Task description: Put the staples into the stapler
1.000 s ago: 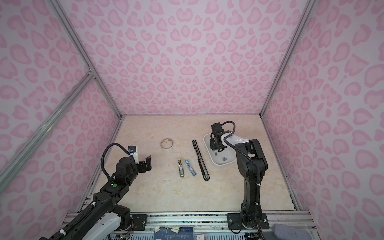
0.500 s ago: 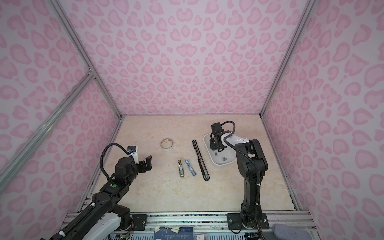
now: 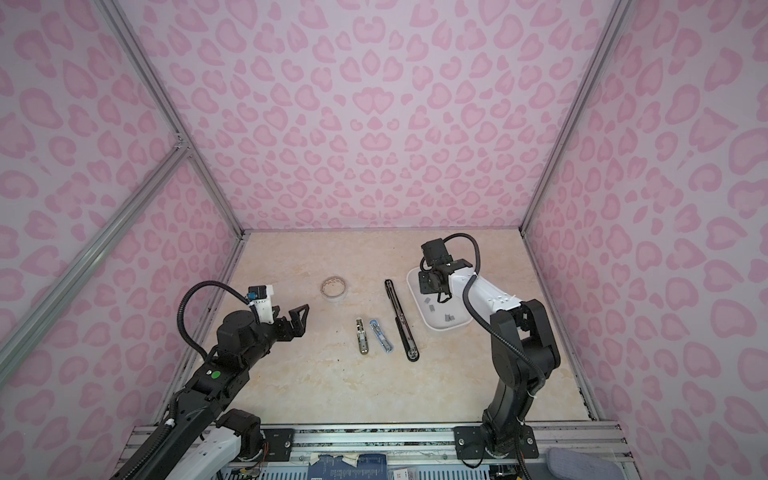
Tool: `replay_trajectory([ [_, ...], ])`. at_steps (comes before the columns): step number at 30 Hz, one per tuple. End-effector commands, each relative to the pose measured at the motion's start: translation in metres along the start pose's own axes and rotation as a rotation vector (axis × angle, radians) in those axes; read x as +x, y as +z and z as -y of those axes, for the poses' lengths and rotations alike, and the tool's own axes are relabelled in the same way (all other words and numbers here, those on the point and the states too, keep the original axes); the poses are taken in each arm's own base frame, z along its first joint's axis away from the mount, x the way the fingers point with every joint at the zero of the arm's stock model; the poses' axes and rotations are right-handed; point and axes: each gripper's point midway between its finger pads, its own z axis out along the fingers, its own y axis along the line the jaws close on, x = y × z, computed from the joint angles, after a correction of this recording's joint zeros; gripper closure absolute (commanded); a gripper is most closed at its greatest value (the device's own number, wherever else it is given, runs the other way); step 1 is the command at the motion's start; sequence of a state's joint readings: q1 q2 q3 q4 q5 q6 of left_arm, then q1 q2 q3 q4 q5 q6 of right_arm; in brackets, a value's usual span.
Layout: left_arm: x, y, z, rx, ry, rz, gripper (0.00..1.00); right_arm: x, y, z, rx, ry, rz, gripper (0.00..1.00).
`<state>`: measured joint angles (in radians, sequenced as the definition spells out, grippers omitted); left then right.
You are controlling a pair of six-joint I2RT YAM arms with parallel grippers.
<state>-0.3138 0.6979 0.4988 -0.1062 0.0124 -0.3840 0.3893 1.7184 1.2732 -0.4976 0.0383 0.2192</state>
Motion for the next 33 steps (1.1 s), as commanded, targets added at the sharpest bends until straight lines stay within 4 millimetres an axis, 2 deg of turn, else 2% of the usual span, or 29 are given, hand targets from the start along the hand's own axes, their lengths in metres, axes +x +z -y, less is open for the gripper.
replay_trajectory([
  [1, 0.006, -0.001, 0.019, 0.086, -0.120, -0.088, 0.03, 0.002, -0.019, -0.016, -0.024, -0.043, 0.046, 0.87],
  [2, 0.007, -0.002, 0.027, 0.127, -0.120, -0.116, 0.01, 0.002, -0.027, -0.027, -0.052, -0.055, 0.073, 0.87],
  [4, 0.011, -0.003, 0.038, 0.183, -0.116, -0.155, 0.02, 0.007, -0.041, -0.046, -0.095, -0.088, 0.114, 0.87],
  [8, 0.026, -0.010, 0.042, 0.212, -0.108, -0.223, 0.02, 0.029, -0.059, -0.089, -0.208, -0.180, 0.140, 0.88],
  [11, 0.036, -0.016, 0.041, 0.216, -0.127, -0.251, 0.01, 0.049, -0.062, -0.109, -0.260, -0.215, 0.139, 0.89],
  [14, 0.034, -0.021, 0.044, 0.242, -0.119, -0.235, 0.02, 0.069, -0.063, -0.130, -0.331, -0.278, 0.127, 0.89],
  [17, 0.033, -0.020, 0.039, 0.214, -0.117, -0.222, 0.03, 0.089, -0.057, -0.146, -0.364, -0.352, 0.104, 0.90],
  [24, 0.033, -0.014, 0.039, 0.200, -0.093, -0.249, 0.03, 0.109, -0.043, -0.165, -0.408, -0.386, 0.071, 0.92],
  [33, 0.034, -0.007, 0.042, 0.219, -0.060, -0.264, 0.03, 0.120, -0.023, -0.164, -0.374, -0.398, 0.047, 0.92],
])
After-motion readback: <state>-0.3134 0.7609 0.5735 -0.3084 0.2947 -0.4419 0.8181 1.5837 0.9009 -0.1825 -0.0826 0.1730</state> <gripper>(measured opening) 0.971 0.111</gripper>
